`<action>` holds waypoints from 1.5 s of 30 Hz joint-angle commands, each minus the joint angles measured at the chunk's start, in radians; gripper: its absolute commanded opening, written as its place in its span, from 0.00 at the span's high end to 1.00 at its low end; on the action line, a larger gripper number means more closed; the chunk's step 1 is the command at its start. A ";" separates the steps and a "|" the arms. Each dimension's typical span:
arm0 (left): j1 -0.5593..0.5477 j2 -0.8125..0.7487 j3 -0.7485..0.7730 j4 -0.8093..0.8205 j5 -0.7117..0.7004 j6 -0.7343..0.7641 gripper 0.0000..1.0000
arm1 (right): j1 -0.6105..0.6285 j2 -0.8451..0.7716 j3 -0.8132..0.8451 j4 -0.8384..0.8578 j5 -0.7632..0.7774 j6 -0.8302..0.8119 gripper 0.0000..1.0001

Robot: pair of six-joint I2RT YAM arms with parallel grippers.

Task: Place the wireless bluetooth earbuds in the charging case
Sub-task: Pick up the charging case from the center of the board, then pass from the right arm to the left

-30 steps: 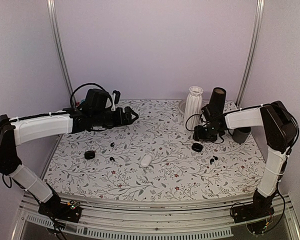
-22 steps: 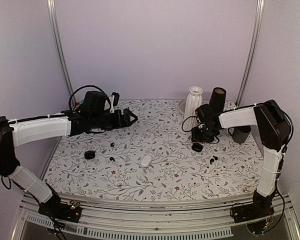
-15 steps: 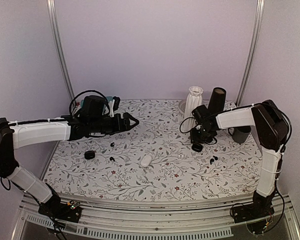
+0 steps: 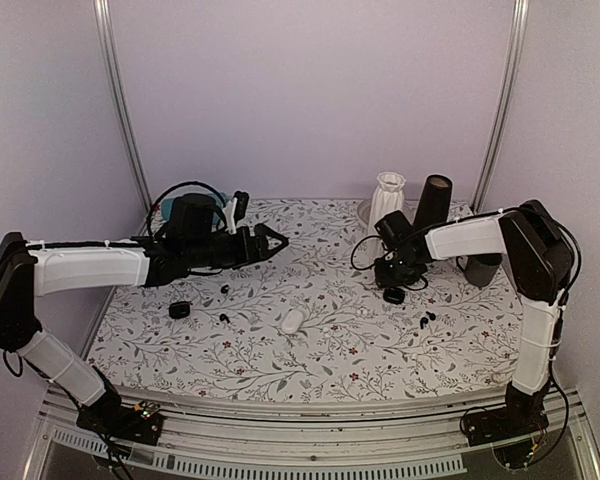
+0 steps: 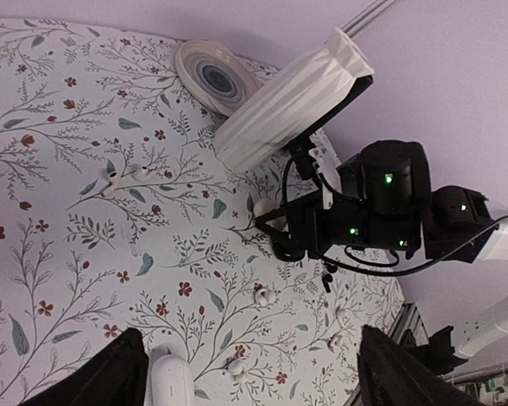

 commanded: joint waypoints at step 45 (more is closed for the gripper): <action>-0.061 0.143 0.157 -0.003 0.455 -0.010 0.60 | 0.465 -0.399 -0.072 0.295 -0.034 -0.440 0.84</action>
